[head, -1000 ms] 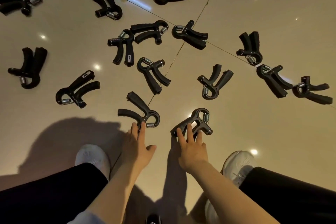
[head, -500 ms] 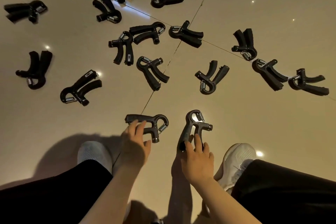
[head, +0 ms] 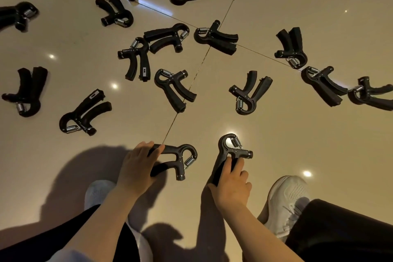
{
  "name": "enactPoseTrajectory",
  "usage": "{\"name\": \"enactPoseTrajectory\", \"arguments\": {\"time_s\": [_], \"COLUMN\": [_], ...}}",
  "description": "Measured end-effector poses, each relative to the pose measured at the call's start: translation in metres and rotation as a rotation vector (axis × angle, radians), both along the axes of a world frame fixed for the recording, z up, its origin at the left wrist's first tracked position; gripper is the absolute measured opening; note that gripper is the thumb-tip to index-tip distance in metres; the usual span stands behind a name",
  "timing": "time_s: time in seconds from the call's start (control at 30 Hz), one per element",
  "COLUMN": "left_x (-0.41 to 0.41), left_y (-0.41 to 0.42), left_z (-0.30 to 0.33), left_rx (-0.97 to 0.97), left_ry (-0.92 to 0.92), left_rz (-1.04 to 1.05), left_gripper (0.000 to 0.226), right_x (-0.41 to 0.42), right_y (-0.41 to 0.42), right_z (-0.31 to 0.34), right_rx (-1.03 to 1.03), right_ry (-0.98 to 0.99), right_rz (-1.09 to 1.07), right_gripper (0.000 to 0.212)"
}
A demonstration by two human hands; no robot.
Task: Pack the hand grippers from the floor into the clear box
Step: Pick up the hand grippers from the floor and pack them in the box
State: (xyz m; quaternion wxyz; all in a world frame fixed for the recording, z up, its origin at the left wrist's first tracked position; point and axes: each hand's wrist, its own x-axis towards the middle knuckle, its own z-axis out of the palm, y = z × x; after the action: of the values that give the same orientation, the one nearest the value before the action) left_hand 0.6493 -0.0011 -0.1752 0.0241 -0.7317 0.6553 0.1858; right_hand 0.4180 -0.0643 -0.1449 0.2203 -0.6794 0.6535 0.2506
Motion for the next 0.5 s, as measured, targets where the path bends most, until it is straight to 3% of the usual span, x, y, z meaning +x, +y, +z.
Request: {"name": "enactPoseTrajectory", "arguments": {"time_s": [0.13, 0.27, 0.4, 0.5], "left_x": [-0.003, -0.020, -0.036, -0.047], "left_y": [-0.002, 0.003, -0.003, -0.021], "left_z": [0.008, 0.029, 0.052, 0.081], "left_rx": [0.097, 0.152, -0.023, -0.084], "left_ry": [0.022, 0.064, 0.099, 0.104], "left_rz": [0.005, 0.145, 0.170, 0.228], "left_gripper": [0.096, 0.088, 0.078, 0.080], "right_x": [-0.008, -0.009, -0.011, -0.015], "right_y": [0.002, -0.003, -0.026, -0.050], "right_z": [0.004, 0.020, 0.042, 0.063], "right_rx": [-0.058, -0.046, 0.011, 0.097], "right_ry": [-0.038, -0.119, -0.480, -0.817], "right_rz": [0.006, -0.027, -0.291, -0.662], "right_gripper": [0.085, 0.070, 0.062, 0.056]}}
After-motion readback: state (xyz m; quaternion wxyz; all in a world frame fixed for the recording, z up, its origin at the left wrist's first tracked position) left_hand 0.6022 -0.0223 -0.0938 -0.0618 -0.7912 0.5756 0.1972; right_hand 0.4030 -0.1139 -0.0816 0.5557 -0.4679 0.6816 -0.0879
